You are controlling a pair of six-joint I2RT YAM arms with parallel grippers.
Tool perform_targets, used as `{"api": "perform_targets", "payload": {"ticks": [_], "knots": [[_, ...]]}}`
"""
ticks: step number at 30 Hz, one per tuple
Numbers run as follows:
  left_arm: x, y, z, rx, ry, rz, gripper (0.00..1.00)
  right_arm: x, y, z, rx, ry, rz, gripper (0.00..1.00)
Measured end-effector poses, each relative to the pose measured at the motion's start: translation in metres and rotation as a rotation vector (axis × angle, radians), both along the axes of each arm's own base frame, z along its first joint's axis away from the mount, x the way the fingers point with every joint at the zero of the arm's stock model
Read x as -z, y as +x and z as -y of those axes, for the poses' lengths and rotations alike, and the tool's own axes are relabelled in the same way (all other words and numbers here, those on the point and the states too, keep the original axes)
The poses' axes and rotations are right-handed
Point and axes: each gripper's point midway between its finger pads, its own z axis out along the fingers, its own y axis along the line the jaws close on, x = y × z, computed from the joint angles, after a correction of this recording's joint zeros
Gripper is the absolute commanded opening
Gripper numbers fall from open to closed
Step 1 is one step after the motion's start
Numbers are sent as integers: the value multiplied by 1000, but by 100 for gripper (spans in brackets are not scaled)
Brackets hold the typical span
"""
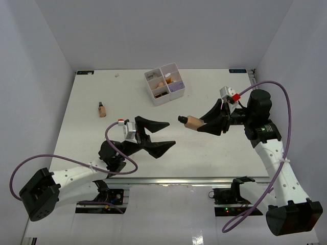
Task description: Organize the makeup
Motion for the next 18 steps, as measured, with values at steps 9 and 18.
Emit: {"api": "perform_targets", "payload": {"ticks": [9,18], "knots": [[12,-3,-11,-8,-40,-42,98,-5,2,-1,6,12,-18,8],[26,0,-3,11,-30,-73,98,-6,0,-1,12,26,-37,8]]}}
